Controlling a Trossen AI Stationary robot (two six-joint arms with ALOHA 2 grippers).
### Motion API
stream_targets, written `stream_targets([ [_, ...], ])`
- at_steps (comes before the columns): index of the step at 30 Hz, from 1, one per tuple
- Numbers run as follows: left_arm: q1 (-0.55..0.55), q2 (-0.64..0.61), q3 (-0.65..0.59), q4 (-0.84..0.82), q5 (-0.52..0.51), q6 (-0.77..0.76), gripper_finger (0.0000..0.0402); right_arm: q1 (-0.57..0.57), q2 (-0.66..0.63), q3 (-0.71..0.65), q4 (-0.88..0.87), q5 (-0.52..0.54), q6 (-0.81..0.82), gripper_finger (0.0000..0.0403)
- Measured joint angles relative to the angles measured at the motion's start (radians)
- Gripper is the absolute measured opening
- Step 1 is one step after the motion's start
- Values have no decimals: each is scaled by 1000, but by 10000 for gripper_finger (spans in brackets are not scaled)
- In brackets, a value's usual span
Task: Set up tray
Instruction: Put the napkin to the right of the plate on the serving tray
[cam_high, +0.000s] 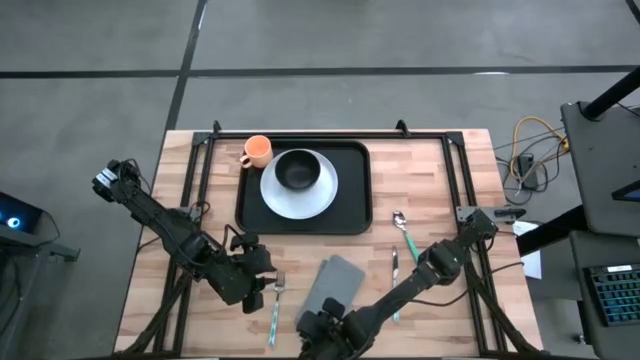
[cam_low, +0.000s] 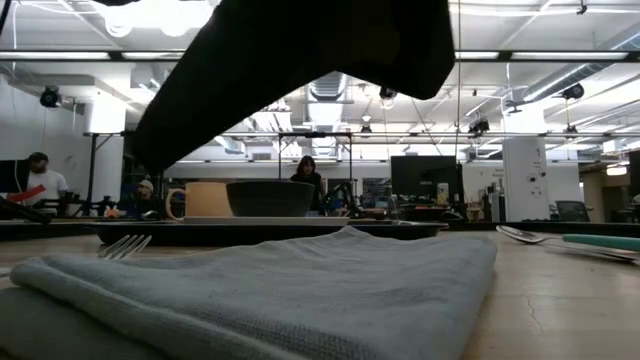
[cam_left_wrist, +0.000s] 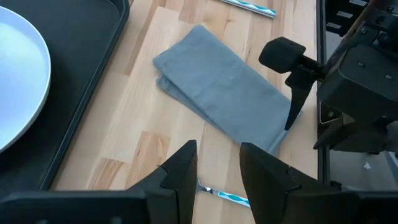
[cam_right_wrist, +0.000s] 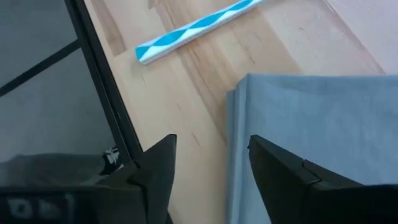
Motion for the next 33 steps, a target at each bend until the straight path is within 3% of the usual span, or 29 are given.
stream_targets([
  [14, 1, 0, 0, 0, -1, 23, 102, -16, 2, -46, 30, 38, -25, 205],
  [33, 1, 0, 0, 0, -3, 23, 102, -37, 16, -144, 110, -85, -3, 204],
])
